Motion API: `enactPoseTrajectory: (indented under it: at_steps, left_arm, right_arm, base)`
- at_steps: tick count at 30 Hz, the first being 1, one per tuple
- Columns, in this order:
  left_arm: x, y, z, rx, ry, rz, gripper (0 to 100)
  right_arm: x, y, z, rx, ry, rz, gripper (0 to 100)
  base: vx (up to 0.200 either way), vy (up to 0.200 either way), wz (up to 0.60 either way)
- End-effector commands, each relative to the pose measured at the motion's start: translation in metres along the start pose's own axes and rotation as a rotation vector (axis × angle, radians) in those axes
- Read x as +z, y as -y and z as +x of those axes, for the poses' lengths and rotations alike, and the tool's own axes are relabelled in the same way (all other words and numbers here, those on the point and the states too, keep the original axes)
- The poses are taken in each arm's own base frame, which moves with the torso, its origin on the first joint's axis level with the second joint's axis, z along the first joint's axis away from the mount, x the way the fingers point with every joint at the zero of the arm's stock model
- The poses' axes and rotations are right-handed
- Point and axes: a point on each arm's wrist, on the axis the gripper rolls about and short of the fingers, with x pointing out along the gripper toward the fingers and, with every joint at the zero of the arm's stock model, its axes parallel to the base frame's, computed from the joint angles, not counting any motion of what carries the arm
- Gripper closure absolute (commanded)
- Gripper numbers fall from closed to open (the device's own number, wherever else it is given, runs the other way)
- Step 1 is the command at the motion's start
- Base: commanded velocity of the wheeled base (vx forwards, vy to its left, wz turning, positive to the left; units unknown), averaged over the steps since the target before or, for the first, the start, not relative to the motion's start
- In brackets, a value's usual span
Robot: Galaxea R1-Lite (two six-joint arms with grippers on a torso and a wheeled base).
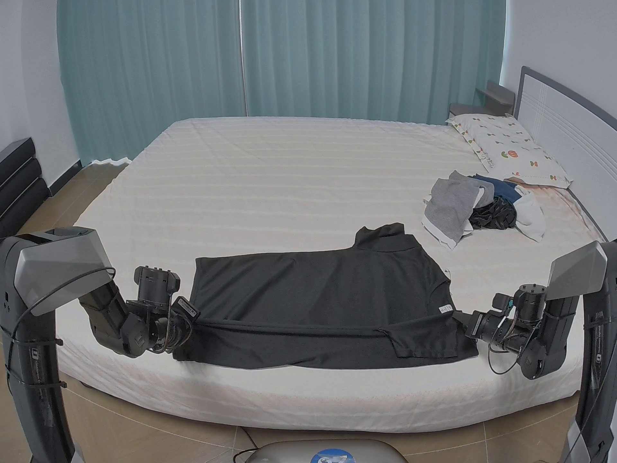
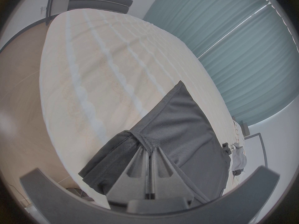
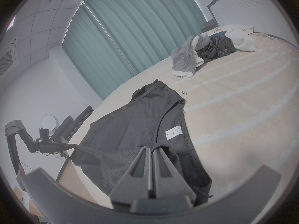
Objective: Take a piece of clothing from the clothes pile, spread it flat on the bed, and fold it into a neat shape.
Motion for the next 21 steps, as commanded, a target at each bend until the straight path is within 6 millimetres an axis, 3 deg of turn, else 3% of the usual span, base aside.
enactPoseTrajectory:
  at_steps: [1, 19, 20, 21]
  left_arm:
    - [-0.0033, -0.0040, 0.0063, 0.009, -0.005, 0.002, 100]
    - [-0.0035, -0.0042, 0.0076, 0.009, -0.005, 0.003, 100]
    - [-0.0036, -0.0043, 0.0076, 0.011, -0.006, 0.003, 0]
    - [-0.0036, -0.0043, 0.0076, 0.011, -0.006, 0.003, 0]
  right_arm:
    - [-0.0069, 0.0025, 0.0063, -0.002, -0.011, 0.002, 100]
    - [-0.0136, 0.0051, 0.0122, -0.006, -0.025, 0.007, 100]
    - [-0.0131, 0.0051, 0.0127, -0.005, -0.022, 0.006, 100]
    - [-0.0128, 0.0054, 0.0135, -0.004, -0.021, 0.006, 100]
  base:
    - [0.000, 0.000, 0.00]
    - [0.000, 0.000, 0.00]
    - [0.000, 0.000, 0.00]
    - [0.000, 0.000, 0.00]
